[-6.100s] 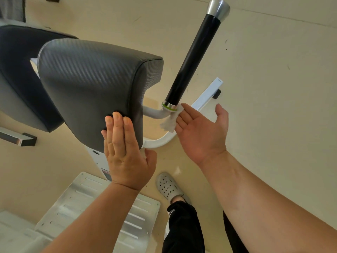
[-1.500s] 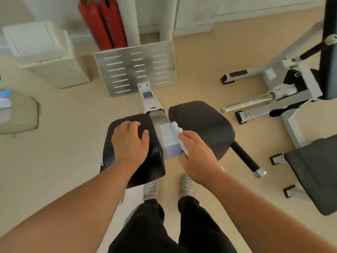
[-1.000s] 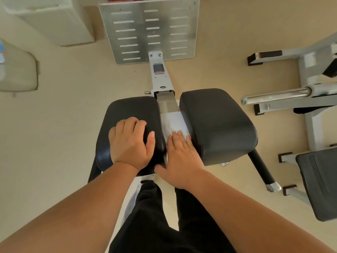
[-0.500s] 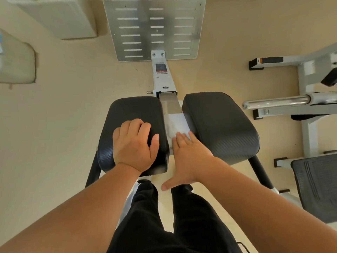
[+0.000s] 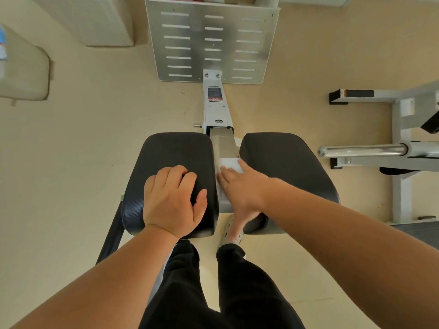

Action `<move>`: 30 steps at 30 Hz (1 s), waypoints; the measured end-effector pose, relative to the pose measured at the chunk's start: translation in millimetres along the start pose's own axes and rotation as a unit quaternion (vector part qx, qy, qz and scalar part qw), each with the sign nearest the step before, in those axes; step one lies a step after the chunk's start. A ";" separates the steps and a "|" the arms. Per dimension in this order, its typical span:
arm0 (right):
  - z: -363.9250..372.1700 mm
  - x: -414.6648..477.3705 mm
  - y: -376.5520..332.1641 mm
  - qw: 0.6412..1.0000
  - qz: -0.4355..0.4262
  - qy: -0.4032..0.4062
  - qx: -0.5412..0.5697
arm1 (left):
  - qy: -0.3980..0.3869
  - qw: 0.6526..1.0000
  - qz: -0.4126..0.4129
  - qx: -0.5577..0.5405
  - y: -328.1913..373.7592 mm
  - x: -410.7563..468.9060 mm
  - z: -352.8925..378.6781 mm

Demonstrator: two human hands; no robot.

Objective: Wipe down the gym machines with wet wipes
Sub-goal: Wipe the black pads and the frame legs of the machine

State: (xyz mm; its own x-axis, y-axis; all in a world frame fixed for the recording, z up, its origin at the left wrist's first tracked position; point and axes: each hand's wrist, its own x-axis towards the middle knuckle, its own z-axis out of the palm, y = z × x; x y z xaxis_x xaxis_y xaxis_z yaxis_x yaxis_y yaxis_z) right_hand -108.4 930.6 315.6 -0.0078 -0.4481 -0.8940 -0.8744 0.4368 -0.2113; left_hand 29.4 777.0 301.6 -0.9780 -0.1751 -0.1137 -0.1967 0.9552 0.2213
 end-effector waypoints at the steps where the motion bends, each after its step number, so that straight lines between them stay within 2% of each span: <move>1: 7.2 -8.3 -2.3 1.000 -0.001 0.000 -0.011 | -0.006 1.000 -0.002 0.000 0.7 -0.3 -0.3; 6: 4.8 -4.1 0.7 0.999 0.034 -0.022 -0.036 | -0.021 1.000 -0.005 -0.006 3.2 0.7 -3.2; 11: -19.4 32.2 24.8 0.999 0.031 0.016 0.003 | -0.009 1.000 0.000 -0.003 1.1 0.5 -1.5; 17: 1.7 4.8 29.5 0.997 -0.070 0.024 0.007 | -0.011 1.000 0.003 -0.001 2.4 1.1 -0.3; 22: -2.3 1.1 24.7 1.000 -0.015 -0.009 -0.011 | -0.016 1.000 0.001 -0.004 3.8 1.5 -0.9; 25: -16.3 20.5 22.0 1.000 0.022 0.009 0.012 | -0.015 1.000 0.002 -0.002 4.1 1.8 0.0; 30: -13.6 12.0 14.3 0.998 -0.032 0.030 0.051 | -0.013 1.000 0.002 0.005 -0.1 3.5 -0.1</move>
State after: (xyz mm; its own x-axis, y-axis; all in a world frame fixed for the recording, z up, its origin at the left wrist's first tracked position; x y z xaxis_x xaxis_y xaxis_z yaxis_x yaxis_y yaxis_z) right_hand -127.6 920.8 307.3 0.0138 -0.5219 -0.8529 -0.8206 0.4815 -0.3079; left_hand 26.0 776.3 301.3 -0.9766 -0.1648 -0.1386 -0.1917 0.9584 0.2115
